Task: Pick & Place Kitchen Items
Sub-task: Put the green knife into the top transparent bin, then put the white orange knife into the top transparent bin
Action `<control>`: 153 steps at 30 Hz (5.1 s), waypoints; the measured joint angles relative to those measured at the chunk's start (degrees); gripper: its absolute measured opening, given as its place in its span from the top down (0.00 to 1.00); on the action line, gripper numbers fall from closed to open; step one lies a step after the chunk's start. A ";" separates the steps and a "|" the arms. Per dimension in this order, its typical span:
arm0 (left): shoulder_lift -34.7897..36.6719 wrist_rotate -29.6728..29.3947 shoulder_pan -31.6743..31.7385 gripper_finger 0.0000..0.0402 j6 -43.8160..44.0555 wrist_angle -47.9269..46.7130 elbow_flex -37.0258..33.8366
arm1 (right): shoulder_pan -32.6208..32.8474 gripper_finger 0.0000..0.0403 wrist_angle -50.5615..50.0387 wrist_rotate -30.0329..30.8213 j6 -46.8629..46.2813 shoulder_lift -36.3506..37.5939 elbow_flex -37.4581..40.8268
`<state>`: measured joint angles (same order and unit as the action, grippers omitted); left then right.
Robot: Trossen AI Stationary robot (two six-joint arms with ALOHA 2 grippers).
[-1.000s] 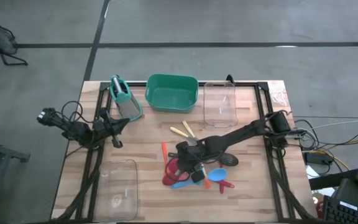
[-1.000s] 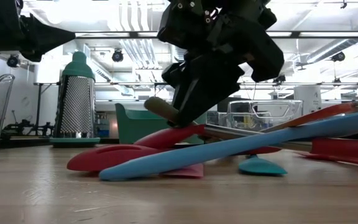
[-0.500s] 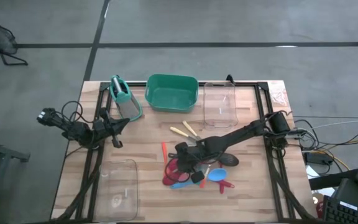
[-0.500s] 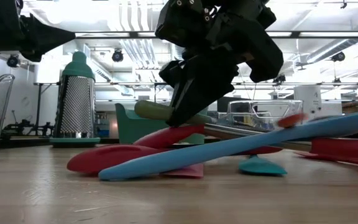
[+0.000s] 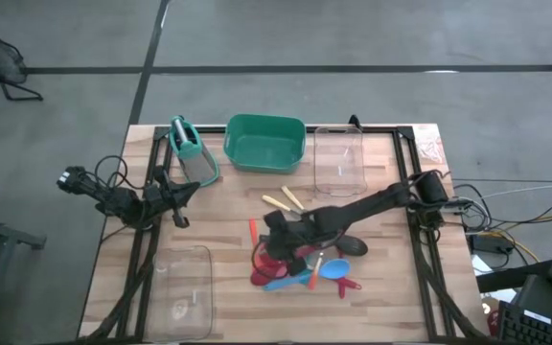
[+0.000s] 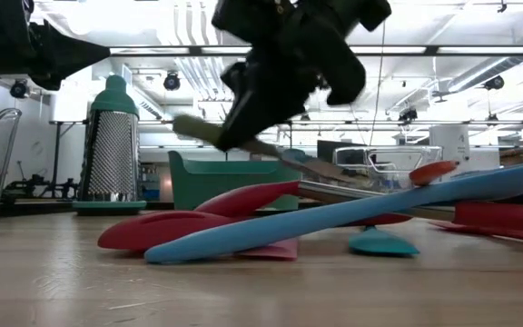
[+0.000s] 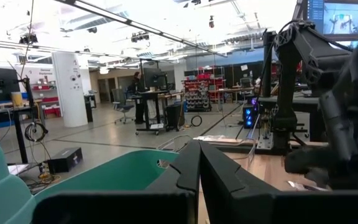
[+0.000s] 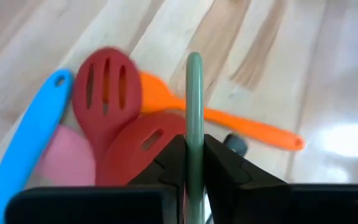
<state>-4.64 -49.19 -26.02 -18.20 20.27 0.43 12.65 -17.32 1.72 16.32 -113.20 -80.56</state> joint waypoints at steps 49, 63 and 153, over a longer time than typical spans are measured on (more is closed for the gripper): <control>0.00 0.02 0.00 0.97 0.00 -1.46 0.00 | -18.25 0.92 -21.64 42.09 -27.11 14.51 0.77; 0.00 0.02 0.00 0.97 0.00 -1.47 0.00 | -29.03 0.90 -25.58 44.95 -35.73 14.62 7.32; 0.00 0.01 0.01 0.97 0.00 -1.49 -0.01 | -10.07 0.61 1.79 17.13 -17.46 14.36 10.53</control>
<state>-4.64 -49.18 -26.01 -18.20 18.79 0.42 2.57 -15.53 18.85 -1.14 -98.84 -70.03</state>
